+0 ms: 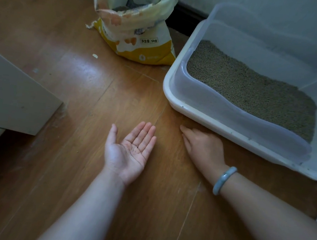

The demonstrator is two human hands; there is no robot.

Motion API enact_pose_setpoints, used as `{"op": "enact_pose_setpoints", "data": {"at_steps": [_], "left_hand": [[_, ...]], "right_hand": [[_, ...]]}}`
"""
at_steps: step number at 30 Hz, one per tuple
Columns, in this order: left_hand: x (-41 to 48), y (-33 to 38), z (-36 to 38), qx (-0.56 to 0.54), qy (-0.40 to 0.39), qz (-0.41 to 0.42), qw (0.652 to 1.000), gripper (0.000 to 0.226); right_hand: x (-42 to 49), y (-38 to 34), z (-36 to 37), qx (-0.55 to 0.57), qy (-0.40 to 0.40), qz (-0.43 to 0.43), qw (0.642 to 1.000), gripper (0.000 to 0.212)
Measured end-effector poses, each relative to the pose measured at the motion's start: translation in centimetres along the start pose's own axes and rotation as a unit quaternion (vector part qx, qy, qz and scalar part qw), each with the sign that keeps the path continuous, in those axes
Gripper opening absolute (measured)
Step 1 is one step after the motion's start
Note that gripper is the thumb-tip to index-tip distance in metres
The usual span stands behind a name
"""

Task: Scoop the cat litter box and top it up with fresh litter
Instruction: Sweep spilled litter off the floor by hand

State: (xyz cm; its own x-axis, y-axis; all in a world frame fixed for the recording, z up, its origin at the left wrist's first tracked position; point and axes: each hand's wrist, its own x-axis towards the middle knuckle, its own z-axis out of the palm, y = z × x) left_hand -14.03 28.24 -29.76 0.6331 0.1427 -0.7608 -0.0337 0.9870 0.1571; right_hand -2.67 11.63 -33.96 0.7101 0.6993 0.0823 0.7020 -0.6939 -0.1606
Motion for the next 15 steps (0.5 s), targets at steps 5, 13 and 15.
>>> {"op": "enact_pose_setpoints", "data": {"at_steps": [5,13,15], "left_hand": [[0.0,-0.3,0.1,0.003,-0.001,-0.005,1.000,0.071],[-0.1,-0.5,0.4,0.018,-0.019,-0.013,1.000,0.073],[-0.2,-0.5,0.4,0.021,-0.023,-0.015,0.999,0.073]], "right_hand": [[0.4,0.4,0.1,0.030,-0.009,0.012,0.999,0.031],[1.0,0.5,0.3,0.006,-0.033,-0.026,0.999,0.028],[1.3,0.0,0.0,-0.001,-0.059,-0.008,0.998,0.029]]}}
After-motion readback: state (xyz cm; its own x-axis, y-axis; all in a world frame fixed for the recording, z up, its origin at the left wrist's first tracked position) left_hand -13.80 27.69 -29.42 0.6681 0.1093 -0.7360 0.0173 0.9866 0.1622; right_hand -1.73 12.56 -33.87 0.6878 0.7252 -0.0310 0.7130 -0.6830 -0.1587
